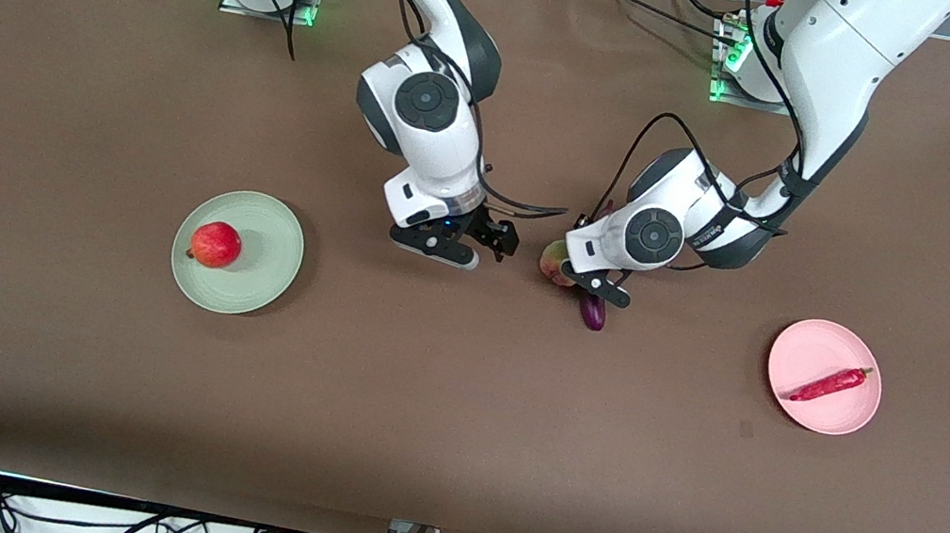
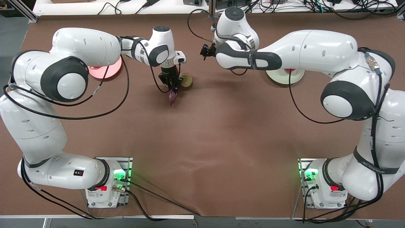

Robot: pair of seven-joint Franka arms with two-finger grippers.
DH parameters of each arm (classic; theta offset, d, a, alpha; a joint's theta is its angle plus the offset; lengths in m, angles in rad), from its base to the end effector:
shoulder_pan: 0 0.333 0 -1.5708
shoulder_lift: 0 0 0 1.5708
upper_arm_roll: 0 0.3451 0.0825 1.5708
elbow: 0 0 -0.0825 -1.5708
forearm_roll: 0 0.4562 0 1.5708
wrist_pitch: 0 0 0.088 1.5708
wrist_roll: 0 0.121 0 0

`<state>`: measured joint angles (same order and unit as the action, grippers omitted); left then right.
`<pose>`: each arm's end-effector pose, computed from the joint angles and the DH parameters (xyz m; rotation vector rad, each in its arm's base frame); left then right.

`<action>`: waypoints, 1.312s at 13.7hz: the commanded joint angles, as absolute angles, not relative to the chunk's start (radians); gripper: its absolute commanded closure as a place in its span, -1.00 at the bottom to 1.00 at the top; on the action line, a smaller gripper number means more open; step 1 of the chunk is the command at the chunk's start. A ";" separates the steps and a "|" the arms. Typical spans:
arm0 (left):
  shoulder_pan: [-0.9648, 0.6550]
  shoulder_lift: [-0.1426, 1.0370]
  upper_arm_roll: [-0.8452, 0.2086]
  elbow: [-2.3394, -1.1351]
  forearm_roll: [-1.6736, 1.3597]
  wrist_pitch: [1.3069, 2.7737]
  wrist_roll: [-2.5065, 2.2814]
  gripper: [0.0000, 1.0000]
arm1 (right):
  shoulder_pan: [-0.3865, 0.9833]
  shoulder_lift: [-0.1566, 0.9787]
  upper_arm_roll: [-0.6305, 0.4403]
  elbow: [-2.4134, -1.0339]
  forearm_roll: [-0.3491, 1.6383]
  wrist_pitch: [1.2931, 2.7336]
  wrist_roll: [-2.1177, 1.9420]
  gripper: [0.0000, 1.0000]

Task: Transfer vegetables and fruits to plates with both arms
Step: 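Grasp the eggplant with the left gripper while the right gripper grasps the peach, then lower the eggplant onto the pink plate while the right gripper lifts the peach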

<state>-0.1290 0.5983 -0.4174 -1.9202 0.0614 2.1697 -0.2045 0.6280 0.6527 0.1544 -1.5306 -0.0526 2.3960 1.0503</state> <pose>0.5531 -0.3365 0.1366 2.9773 -0.5324 -0.5275 0.5869 0.5551 0.2675 -2.9053 0.4018 -0.1394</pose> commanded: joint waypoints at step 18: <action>0.274 0.575 -0.397 -1.623 0.405 1.844 0.297 0.71 | 1.026 1.057 -0.126 -1.126 -0.130 2.536 1.586 -0.98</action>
